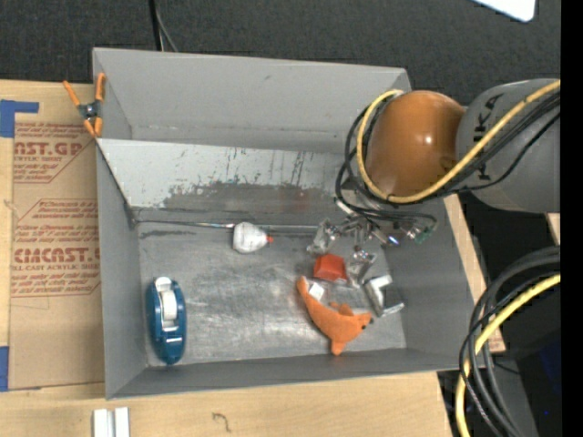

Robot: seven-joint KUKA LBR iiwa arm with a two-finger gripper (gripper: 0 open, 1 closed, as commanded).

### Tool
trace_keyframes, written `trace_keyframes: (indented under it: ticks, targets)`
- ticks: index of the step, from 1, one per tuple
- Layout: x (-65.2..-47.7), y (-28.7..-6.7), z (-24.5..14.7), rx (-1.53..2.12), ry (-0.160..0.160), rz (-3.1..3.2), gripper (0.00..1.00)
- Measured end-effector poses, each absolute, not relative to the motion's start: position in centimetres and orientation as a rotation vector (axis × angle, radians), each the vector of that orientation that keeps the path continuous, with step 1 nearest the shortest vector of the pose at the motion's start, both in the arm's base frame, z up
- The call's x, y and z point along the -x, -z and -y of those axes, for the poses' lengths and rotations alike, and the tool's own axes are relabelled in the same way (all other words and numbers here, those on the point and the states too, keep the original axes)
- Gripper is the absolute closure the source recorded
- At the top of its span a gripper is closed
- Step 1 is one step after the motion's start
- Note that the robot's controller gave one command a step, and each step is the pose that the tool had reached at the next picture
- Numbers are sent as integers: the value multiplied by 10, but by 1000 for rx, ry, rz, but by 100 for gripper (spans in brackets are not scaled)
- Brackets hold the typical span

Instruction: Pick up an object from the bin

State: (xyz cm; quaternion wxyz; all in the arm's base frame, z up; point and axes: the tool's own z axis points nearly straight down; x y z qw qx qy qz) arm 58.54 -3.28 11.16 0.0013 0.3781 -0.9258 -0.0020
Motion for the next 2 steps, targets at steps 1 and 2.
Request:
trace_keyframes:
  ticks: [1,2]
  targets:
    - [-587,-119,32,-1189,4,2908,100]
    - [-580,-140,28,-1402,1,2814,100]
